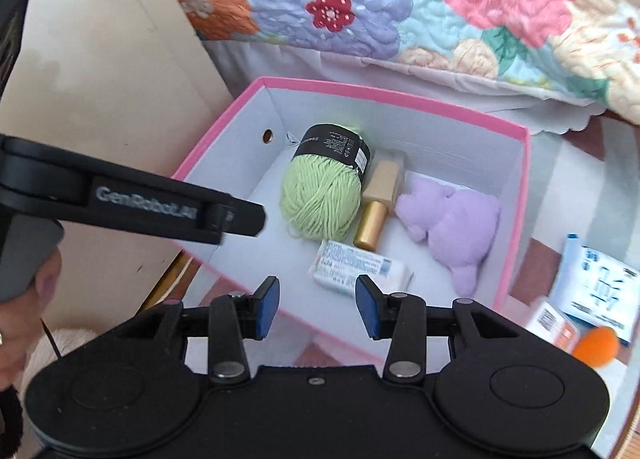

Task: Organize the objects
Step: 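Release the yarn ball beside the lipstick and lift the left tool, then move the left tool toward the orange-white dental floss box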

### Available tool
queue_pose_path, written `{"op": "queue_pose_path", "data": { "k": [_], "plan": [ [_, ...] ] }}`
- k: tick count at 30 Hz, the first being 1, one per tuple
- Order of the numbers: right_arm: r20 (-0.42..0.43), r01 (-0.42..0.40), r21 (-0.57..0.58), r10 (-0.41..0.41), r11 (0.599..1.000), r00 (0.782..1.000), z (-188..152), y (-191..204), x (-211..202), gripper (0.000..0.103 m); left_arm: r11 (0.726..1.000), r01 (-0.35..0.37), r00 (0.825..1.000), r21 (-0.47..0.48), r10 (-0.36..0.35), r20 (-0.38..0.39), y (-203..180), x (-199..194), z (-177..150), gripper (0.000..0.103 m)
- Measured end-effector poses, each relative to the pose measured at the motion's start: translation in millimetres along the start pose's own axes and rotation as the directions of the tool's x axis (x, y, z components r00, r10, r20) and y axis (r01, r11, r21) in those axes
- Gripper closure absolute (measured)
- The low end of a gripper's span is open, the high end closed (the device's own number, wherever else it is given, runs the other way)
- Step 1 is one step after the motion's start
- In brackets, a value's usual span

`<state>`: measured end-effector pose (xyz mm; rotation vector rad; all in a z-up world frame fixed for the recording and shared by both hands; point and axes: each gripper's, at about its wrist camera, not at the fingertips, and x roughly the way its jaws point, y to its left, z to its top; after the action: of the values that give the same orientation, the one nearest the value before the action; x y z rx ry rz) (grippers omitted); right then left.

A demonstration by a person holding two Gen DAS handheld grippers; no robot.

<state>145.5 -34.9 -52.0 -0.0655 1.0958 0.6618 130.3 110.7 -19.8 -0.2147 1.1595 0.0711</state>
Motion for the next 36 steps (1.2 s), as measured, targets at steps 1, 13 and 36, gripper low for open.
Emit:
{"op": "queue_pose_path", "data": {
  "k": [1, 13, 36],
  "plan": [
    [-0.002, 0.009, -0.009, -0.009, 1.000, 1.000, -1.8, 1.2, -6.9, 0.054, 1.000, 0.006, 1.000, 0.005, -0.006, 0.003, -2.3, -7.7, -3.1, 0.035],
    [0.014, 0.095, -0.102, -0.094, 0.990, 0.996, -27.4, 10.6, -97.2, 0.045, 0.990, 0.049, 0.998, 0.129, -0.044, -0.037, -28.8, -79.0, -52.3, 0.032],
    [0.198, 0.040, -0.150, -0.009, 0.988, 0.980, -110.8, -77.1, -193.4, 0.029, 0.976, 0.182, 0.977, 0.119, -0.194, 0.092, -124.1, -47.9, -100.4, 0.031]
  ]
}}
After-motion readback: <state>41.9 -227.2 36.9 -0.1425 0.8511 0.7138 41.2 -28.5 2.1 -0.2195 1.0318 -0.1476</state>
